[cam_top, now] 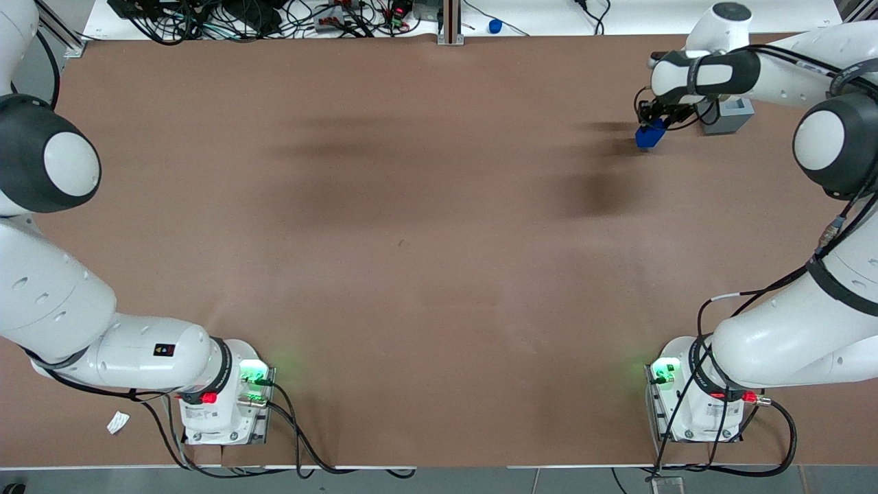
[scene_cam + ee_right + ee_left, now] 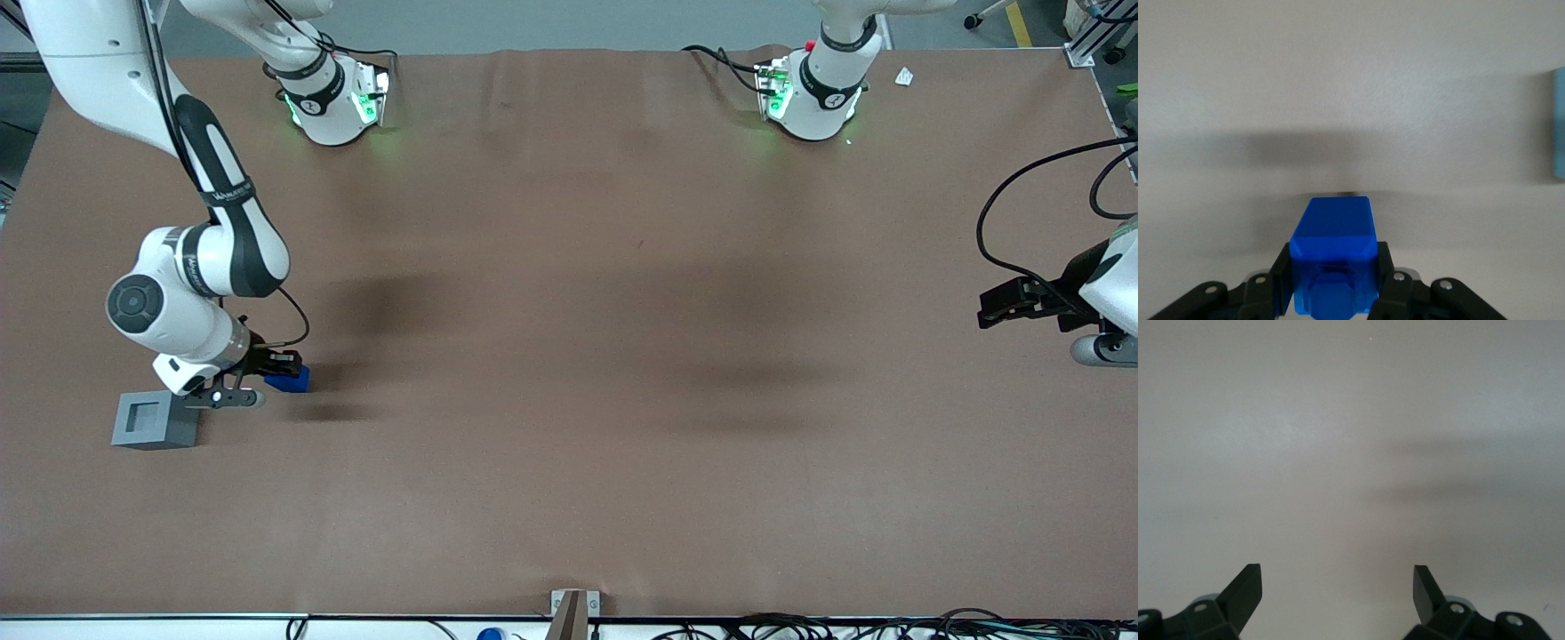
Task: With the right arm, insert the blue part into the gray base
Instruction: 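Lift the blue block and carry it over the gray base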
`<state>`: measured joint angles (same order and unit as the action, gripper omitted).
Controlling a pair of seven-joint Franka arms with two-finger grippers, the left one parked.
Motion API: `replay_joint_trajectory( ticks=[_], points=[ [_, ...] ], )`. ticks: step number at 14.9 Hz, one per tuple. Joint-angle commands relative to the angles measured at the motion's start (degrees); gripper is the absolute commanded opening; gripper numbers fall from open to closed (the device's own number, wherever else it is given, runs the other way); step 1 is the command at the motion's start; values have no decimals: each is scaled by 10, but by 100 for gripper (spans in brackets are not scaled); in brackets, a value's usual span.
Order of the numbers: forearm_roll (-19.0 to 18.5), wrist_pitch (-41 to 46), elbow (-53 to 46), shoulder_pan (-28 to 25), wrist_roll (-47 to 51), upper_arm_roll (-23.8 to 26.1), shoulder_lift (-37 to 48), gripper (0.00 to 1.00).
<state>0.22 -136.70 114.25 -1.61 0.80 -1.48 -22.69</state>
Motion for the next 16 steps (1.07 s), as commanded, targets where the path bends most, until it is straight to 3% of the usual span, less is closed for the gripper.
replay_joint_trajectory(
  ticks=[1,4,9,13,16],
  points=[
    [-1,60,-11,20,3,2,55,8],
    [-2,72,-31,33,-11,-16,76,8],
    [0,86,-75,86,-139,-32,57,8],
    [7,86,-133,115,-220,-49,5,8],
    [8,112,-183,132,-223,-49,-38,8]
  ],
)
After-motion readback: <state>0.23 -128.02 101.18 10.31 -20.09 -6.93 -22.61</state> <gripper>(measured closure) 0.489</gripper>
